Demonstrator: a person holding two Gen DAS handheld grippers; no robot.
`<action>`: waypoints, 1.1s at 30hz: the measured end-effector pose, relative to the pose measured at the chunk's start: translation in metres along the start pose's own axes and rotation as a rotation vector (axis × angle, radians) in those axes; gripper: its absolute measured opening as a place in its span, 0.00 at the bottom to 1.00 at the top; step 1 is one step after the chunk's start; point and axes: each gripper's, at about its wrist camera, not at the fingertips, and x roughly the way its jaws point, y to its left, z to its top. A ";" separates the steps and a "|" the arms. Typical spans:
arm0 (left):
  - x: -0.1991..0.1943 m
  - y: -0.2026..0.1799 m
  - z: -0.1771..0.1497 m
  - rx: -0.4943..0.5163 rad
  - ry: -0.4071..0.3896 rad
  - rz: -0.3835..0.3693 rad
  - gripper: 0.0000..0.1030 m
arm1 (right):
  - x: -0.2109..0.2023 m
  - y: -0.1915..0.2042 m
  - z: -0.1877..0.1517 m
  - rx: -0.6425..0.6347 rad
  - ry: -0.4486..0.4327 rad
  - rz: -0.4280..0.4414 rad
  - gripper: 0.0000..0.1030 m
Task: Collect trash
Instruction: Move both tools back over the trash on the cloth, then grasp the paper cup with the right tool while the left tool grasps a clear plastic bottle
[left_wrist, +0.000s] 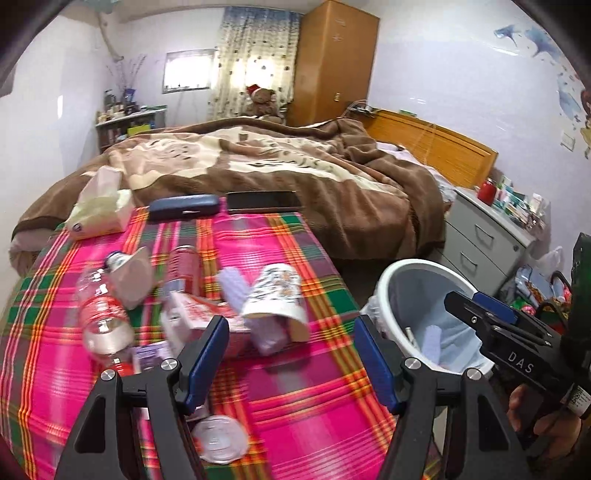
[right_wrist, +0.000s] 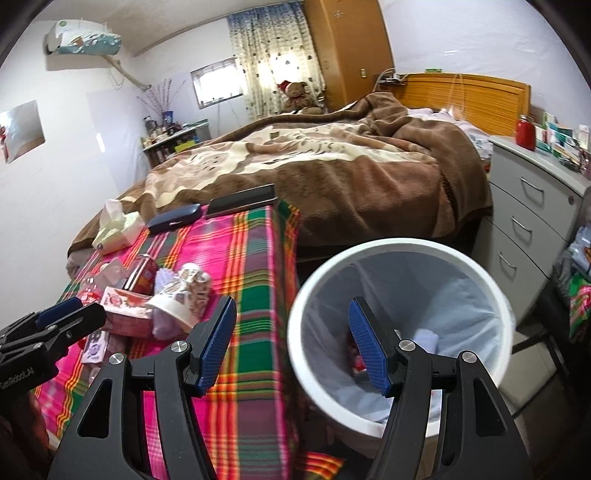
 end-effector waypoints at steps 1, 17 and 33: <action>-0.001 0.007 -0.001 -0.011 -0.001 0.007 0.67 | 0.002 0.004 0.000 -0.005 0.002 0.007 0.63; -0.014 0.128 -0.006 -0.193 -0.012 0.193 0.67 | 0.042 0.060 0.005 -0.051 0.073 0.101 0.63; 0.014 0.198 -0.011 -0.299 0.050 0.218 0.71 | 0.094 0.091 0.010 -0.045 0.212 0.142 0.65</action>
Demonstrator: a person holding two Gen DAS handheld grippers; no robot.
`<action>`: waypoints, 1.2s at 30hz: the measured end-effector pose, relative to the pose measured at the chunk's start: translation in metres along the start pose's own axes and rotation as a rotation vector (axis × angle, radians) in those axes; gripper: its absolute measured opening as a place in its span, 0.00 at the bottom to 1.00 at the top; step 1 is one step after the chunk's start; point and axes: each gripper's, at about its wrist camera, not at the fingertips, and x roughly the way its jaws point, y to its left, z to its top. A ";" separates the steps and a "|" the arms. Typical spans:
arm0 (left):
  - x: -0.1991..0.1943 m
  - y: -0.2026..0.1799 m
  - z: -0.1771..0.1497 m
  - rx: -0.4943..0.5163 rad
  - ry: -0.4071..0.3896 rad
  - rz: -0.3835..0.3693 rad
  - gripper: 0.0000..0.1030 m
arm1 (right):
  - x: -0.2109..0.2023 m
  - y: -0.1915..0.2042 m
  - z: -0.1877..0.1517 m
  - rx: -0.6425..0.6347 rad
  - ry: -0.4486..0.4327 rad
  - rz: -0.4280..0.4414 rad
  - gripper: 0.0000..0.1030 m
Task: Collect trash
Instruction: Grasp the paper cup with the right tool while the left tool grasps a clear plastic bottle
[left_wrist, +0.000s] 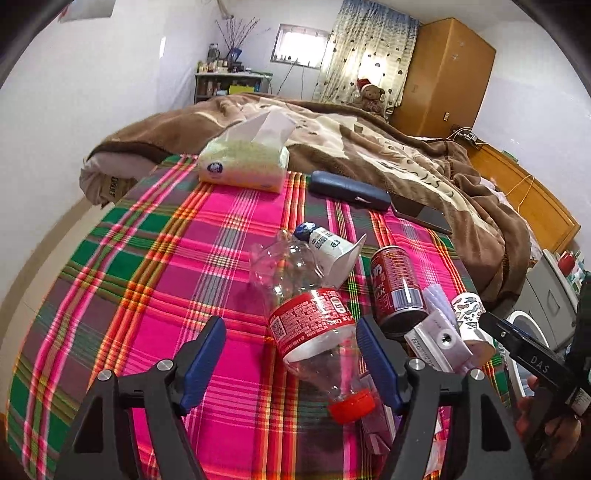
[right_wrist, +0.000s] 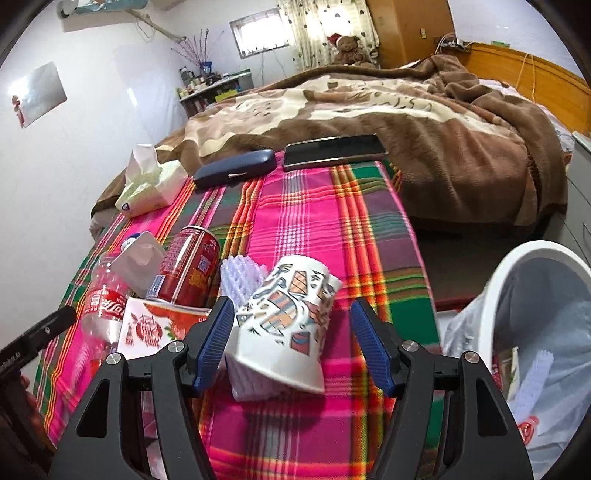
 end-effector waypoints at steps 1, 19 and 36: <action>0.004 0.000 0.001 -0.002 0.011 0.003 0.71 | 0.003 0.000 0.001 0.007 0.008 -0.001 0.65; 0.042 -0.009 0.013 -0.015 0.059 -0.004 0.73 | 0.016 -0.014 0.005 0.104 0.046 0.059 0.43; 0.061 -0.004 0.013 -0.050 0.087 -0.015 0.67 | 0.009 -0.029 0.007 0.159 0.008 0.094 0.39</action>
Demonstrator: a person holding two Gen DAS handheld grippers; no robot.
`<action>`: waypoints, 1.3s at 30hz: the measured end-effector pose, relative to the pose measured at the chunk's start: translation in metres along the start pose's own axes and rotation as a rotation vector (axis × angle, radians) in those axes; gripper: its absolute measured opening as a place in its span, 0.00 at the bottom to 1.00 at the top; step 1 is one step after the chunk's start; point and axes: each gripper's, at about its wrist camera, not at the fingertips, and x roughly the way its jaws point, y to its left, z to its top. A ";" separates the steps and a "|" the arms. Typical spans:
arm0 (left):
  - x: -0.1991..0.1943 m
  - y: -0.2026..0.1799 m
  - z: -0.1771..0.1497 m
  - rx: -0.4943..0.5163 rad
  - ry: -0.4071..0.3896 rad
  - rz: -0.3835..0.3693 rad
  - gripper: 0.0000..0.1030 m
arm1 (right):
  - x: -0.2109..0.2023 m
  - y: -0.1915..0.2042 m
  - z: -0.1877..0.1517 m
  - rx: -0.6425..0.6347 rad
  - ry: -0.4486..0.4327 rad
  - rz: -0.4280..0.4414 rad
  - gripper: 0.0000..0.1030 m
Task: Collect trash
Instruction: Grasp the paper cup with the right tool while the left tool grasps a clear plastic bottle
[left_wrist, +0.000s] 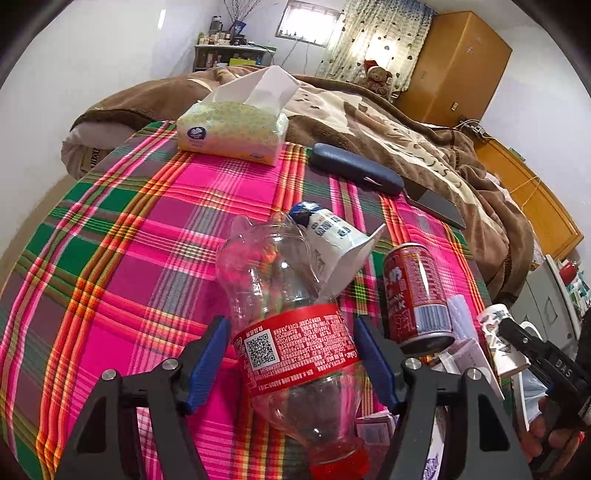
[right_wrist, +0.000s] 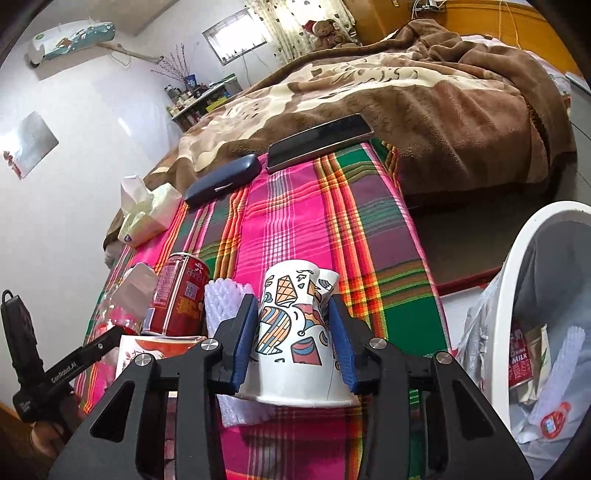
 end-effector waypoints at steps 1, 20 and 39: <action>0.000 0.000 0.000 0.003 -0.003 0.007 0.68 | 0.001 0.000 0.000 0.004 0.002 0.001 0.39; 0.005 0.005 0.004 0.000 0.000 0.049 0.64 | 0.001 -0.004 -0.001 -0.011 -0.001 -0.012 0.39; -0.054 -0.021 -0.014 0.074 -0.070 -0.008 0.64 | -0.033 -0.001 -0.007 -0.020 -0.059 0.021 0.39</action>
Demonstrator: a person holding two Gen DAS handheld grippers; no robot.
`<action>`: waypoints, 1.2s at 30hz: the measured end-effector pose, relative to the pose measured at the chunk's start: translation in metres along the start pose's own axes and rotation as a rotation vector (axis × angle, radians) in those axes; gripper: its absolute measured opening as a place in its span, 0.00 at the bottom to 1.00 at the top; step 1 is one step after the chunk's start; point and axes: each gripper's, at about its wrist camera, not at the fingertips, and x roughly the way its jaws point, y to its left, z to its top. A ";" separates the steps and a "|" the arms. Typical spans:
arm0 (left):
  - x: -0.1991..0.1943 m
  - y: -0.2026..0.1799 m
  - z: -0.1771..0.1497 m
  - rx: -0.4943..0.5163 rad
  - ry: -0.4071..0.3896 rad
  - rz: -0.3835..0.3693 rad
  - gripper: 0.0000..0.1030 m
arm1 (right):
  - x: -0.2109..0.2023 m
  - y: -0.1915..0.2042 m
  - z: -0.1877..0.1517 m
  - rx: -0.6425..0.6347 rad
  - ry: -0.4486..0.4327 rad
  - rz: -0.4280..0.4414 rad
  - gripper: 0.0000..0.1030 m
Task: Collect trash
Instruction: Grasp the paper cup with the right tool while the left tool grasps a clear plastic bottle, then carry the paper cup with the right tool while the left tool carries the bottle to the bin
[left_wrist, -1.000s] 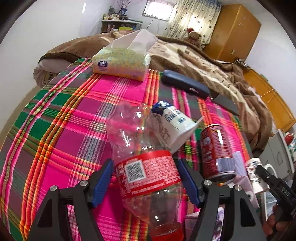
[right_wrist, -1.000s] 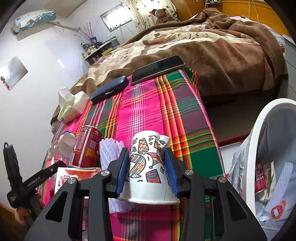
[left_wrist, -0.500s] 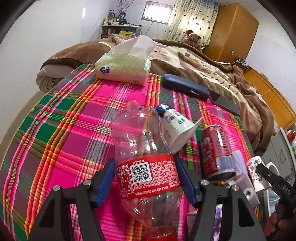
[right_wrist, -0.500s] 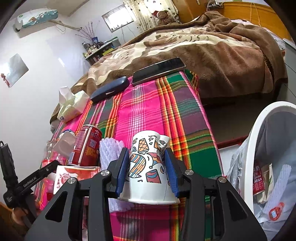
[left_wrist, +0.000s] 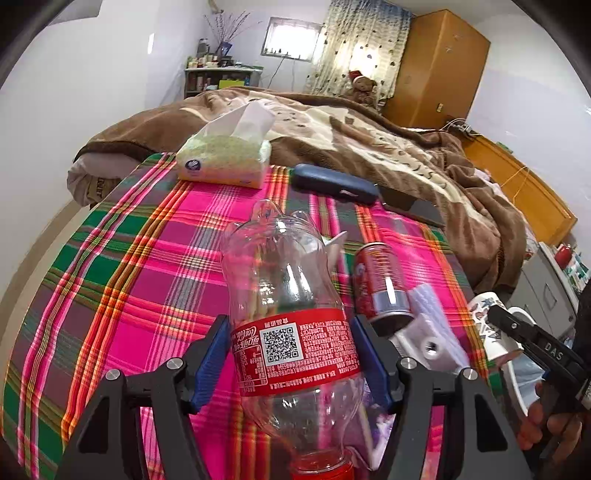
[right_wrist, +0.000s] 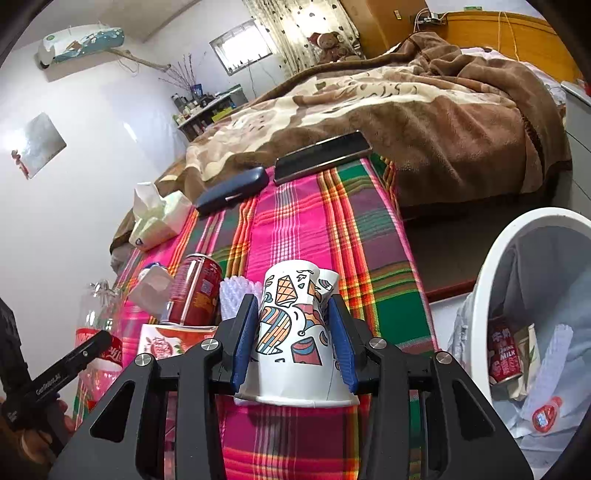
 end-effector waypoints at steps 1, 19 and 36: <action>-0.004 -0.003 -0.001 0.009 -0.004 -0.001 0.64 | -0.004 -0.001 0.000 0.001 -0.007 0.003 0.39; -0.047 -0.076 -0.010 0.128 -0.055 -0.115 0.64 | -0.057 -0.032 -0.002 0.060 -0.100 0.000 0.39; -0.045 -0.203 -0.037 0.327 -0.016 -0.271 0.64 | -0.109 -0.104 -0.007 0.151 -0.174 -0.108 0.39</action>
